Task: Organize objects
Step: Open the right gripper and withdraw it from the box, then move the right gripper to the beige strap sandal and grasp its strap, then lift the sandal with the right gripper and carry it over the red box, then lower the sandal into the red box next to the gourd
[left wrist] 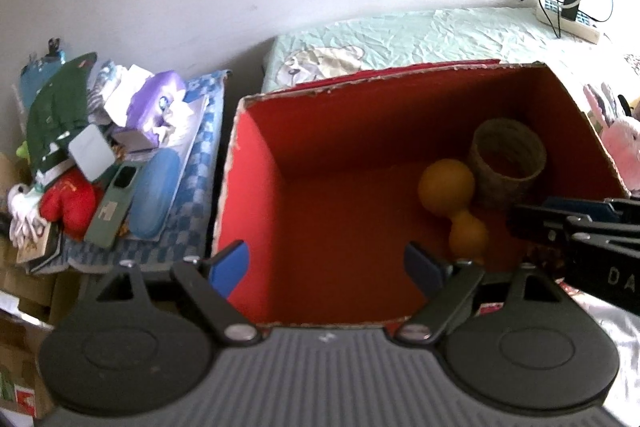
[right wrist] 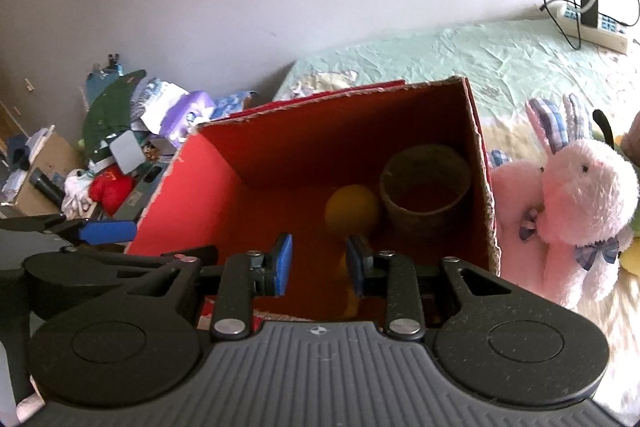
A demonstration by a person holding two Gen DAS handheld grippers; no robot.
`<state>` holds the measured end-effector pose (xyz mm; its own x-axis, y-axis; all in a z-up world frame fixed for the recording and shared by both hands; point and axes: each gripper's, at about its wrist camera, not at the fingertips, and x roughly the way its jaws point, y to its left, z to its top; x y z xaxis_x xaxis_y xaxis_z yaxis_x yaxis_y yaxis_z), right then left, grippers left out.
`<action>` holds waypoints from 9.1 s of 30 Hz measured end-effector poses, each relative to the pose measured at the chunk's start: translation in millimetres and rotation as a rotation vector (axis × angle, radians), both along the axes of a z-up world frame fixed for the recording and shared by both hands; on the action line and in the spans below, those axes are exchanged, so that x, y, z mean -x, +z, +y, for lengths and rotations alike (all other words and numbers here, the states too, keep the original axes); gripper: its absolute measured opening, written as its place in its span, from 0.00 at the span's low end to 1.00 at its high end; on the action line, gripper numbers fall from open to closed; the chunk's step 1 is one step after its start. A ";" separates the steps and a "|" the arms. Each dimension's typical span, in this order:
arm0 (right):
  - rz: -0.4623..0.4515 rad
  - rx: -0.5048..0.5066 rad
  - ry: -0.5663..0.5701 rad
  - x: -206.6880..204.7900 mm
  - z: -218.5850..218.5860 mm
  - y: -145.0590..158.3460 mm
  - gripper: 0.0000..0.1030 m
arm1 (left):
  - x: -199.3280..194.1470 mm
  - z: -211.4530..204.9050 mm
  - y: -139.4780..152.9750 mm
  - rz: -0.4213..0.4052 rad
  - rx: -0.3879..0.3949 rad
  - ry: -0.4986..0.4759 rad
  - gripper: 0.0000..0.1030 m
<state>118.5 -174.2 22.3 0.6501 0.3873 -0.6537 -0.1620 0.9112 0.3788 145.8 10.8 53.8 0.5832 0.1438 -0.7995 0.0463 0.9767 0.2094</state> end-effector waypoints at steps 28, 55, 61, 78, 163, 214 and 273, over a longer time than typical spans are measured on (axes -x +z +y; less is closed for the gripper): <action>-0.138 -0.098 0.185 44.1 -25.2 0.1 0.31 | 52.6 -16.3 8.8 -0.007 -0.011 0.162 0.84; 0.065 -0.174 0.254 50.8 -43.3 -42.2 0.31 | 71.5 -28.6 -38.8 0.136 -0.003 0.229 0.85; 0.123 -0.205 0.254 45.4 -45.5 -51.0 0.31 | 82.4 -22.3 -49.4 0.164 0.054 0.195 0.79; 0.270 -0.273 0.364 28.7 -7.4 -71.3 0.41 | 126.4 -18.6 -64.1 0.143 0.300 -0.020 0.75; -0.001 -0.329 0.113 65.8 -163.4 15.1 0.29 | 93.7 -202.5 1.9 -0.040 0.255 -0.595 0.39; 0.371 -0.054 0.268 -124.5 32.3 -49.8 0.28 | -88.1 -20.5 -58.0 0.266 0.242 -0.313 0.38; 0.177 -0.207 -0.058 -108.7 -7.9 -41.6 0.24 | -105.0 -15.7 -62.9 0.284 0.294 -0.240 0.57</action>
